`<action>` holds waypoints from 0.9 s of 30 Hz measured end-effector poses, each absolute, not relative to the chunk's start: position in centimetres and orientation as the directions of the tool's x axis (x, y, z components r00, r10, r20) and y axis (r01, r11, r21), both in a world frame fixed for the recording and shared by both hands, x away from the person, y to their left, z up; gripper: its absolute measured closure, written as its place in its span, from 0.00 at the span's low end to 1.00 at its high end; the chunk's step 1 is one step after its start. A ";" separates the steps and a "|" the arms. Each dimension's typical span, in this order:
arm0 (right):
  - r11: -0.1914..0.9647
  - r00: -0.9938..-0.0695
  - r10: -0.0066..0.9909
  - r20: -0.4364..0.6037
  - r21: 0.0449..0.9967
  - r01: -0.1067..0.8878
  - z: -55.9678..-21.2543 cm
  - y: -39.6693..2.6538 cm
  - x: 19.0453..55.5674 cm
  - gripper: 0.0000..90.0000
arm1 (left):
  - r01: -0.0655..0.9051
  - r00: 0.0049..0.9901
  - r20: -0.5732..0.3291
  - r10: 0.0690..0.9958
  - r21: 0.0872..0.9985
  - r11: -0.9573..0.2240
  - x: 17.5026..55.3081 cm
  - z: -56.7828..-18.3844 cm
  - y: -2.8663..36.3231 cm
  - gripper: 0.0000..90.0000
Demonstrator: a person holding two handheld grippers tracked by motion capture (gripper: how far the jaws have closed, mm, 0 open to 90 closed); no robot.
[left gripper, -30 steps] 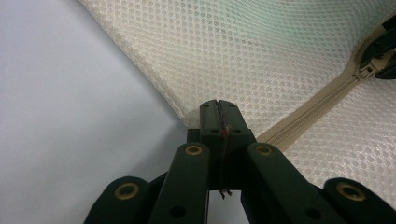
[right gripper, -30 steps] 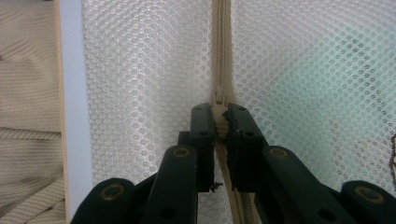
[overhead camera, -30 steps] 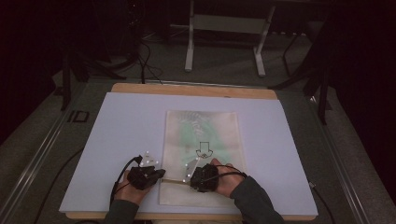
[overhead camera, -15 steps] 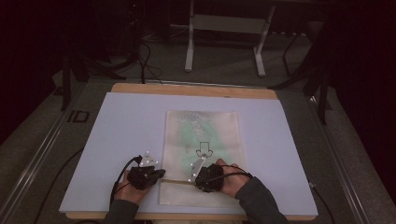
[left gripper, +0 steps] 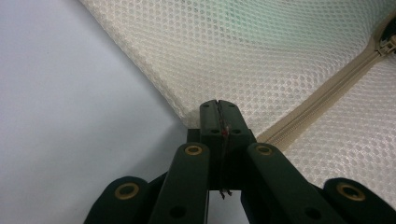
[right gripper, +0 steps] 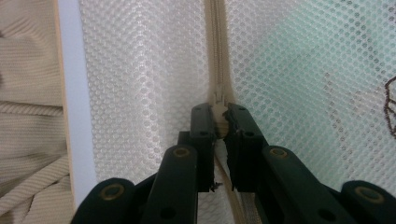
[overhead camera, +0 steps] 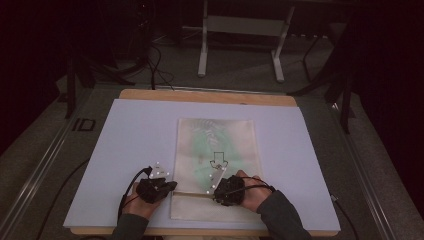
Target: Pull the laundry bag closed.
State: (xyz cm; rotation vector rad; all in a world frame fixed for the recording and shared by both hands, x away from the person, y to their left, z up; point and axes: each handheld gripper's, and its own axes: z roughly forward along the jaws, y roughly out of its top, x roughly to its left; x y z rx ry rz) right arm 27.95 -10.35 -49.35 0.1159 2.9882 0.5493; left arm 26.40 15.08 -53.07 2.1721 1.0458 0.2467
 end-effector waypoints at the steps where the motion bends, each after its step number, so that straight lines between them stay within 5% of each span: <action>1: 0.931 -0.992 0.093 -0.085 0.360 0.057 -49.4 -10.4 27.9 0.91 | 0.611 0.655 -0.124 0.745 0.668 -0.425 26.4 -53.1 15.1 0.99; 27: 0.924 -0.992 0.103 -0.074 0.377 0.068 -49.2 -11.1 27.9 0.91 | 0.611 0.655 -0.126 0.745 0.667 -0.426 26.4 -53.1 15.1 0.99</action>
